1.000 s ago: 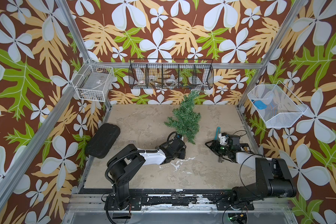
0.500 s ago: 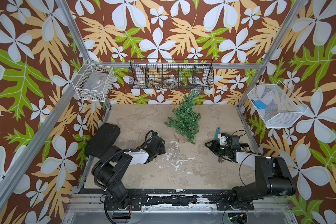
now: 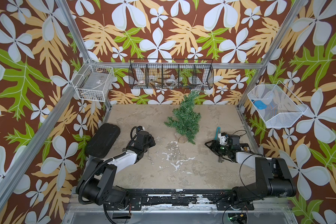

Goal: Remove string lights from the small christmas tree
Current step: Move the light string to the center of the board, then reset both arms

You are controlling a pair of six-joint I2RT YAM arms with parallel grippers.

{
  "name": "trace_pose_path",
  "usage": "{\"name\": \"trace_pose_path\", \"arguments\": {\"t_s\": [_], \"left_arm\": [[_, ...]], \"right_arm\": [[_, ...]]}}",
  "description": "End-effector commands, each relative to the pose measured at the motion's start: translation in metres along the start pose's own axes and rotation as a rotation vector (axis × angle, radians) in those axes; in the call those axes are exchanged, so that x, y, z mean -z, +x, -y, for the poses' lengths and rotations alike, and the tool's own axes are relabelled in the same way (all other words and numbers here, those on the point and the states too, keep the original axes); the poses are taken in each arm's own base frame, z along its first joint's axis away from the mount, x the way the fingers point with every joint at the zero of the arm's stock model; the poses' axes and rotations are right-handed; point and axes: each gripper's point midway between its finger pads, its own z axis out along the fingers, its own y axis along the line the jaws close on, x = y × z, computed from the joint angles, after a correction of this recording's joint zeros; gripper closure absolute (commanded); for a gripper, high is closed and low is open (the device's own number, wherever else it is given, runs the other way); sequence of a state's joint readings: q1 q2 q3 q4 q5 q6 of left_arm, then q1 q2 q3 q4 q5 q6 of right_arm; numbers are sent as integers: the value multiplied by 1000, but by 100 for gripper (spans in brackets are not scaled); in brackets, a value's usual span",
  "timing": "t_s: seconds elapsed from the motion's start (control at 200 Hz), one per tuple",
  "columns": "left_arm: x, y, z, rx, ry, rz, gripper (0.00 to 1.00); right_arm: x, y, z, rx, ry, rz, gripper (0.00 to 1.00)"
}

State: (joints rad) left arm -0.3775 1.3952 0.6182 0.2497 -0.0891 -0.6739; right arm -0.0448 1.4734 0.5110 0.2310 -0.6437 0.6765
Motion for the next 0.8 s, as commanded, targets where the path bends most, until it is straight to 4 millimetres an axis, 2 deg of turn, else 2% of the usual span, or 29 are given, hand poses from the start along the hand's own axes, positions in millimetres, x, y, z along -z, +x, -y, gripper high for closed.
{"name": "trace_pose_path", "arguments": {"t_s": [0.0, 0.14, 0.19, 0.215, 0.235, 0.24, 0.255, 0.415, 0.43, 0.445, 0.561, 0.676, 0.796], "left_arm": [[15, -14, 12, -37, 33, 40, 60], [42, -30, 27, -81, 69, 121, 50], [49, -31, 32, -78, 90, 139, 43], [52, -32, 36, -72, 105, 147, 32], [54, -31, 37, -61, 114, 151, 7], [55, -31, 37, -59, 116, 153, 3], [56, -31, 38, -51, 124, 155, 0], [61, -14, 36, -33, 175, 176, 0], [62, -13, 36, -35, 176, 177, 0], [61, -10, 34, -36, 174, 178, 0], [58, 10, 18, -43, 141, 177, 0], [54, 33, 2, -72, 117, 156, 0], [55, 48, -9, -134, 116, 130, 0]], "right_arm": [[3, -4, -4, 23, 4, 13, 36], [13, -17, -6, 53, 48, 70, 34], [17, -23, -9, 53, 54, 95, 32], [19, -26, -11, 52, 56, 108, 29], [21, -28, -12, 49, 60, 119, 27], [22, -29, -13, 47, 61, 121, 26], [23, -31, -14, 44, 64, 128, 25], [55, -52, -41, 108, 77, 228, 15], [60, -54, -43, 114, 83, 243, 5], [64, -56, -45, 118, 92, 258, 0], [105, -77, -59, 170, 155, 421, 0], [144, -99, -54, 179, 273, 621, 0], [158, -109, -32, 175, 395, 725, 0]]}}
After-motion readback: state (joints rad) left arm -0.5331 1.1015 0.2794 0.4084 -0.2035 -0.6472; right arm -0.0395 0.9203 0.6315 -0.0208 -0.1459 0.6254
